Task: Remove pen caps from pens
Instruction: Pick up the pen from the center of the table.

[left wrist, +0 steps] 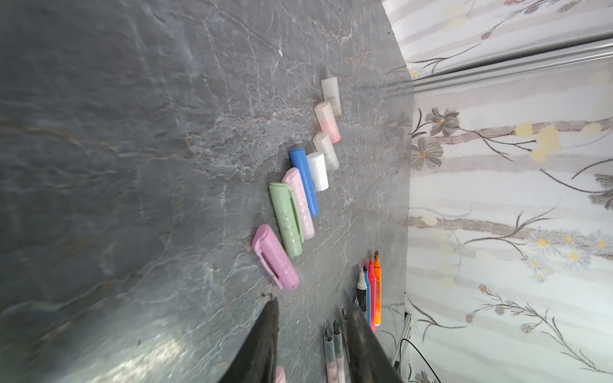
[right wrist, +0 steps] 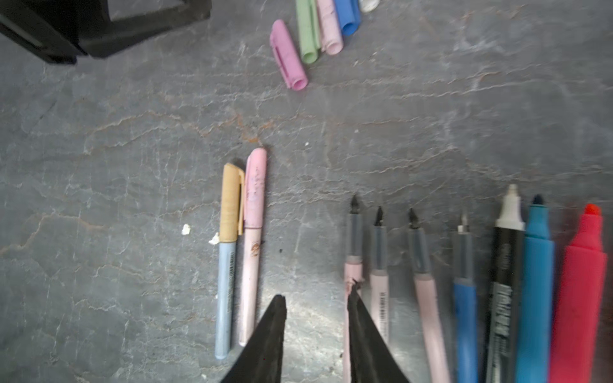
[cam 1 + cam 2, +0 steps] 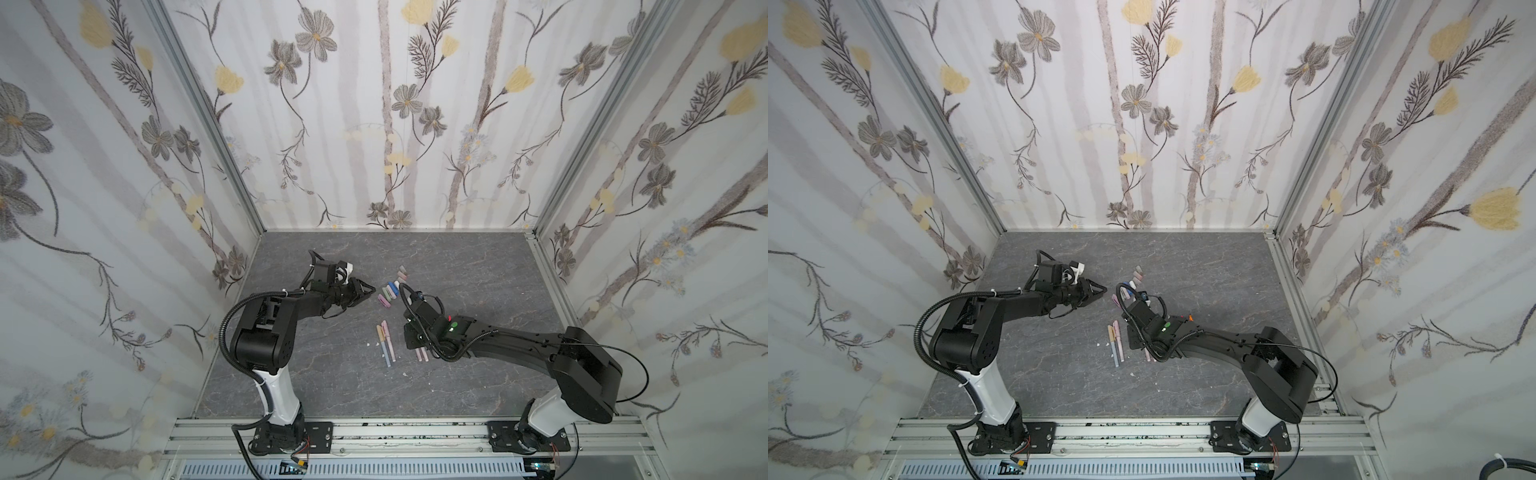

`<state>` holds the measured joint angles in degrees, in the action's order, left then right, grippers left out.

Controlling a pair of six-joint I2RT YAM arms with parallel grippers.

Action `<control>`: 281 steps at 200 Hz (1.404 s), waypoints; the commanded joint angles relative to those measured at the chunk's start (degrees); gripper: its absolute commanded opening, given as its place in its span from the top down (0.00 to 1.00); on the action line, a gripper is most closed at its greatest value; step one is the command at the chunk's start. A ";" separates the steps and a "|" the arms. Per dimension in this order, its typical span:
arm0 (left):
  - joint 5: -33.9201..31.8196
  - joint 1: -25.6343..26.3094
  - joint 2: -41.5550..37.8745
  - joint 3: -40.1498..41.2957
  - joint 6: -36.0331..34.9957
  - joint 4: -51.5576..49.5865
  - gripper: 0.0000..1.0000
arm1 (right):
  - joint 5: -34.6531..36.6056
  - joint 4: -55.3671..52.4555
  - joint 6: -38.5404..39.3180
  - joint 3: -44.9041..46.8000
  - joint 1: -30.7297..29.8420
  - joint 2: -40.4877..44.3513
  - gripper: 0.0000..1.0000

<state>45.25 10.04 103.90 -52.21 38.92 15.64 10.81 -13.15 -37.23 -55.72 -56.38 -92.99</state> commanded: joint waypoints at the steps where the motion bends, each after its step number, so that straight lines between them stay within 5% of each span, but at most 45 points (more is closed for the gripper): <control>1: 0.84 -1.70 -2.73 1.28 -3.43 -3.01 0.66 | -0.58 0.59 -1.94 -1.58 -1.97 -3.03 0.68; 226: 2.10 -5.30 -7.75 7.87 -4.97 -2.47 0.66 | 1.06 -6.71 -1.81 -11.05 -5.04 -18.00 0.69; 281: 2.31 -5.30 -8.08 8.08 -4.84 -2.48 0.66 | 1.97 -8.12 -1.04 -10.08 -5.41 -19.01 0.85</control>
<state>46.76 4.78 96.14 -44.27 34.33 11.81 15.33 -16.03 -38.50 -67.05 -61.76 -111.15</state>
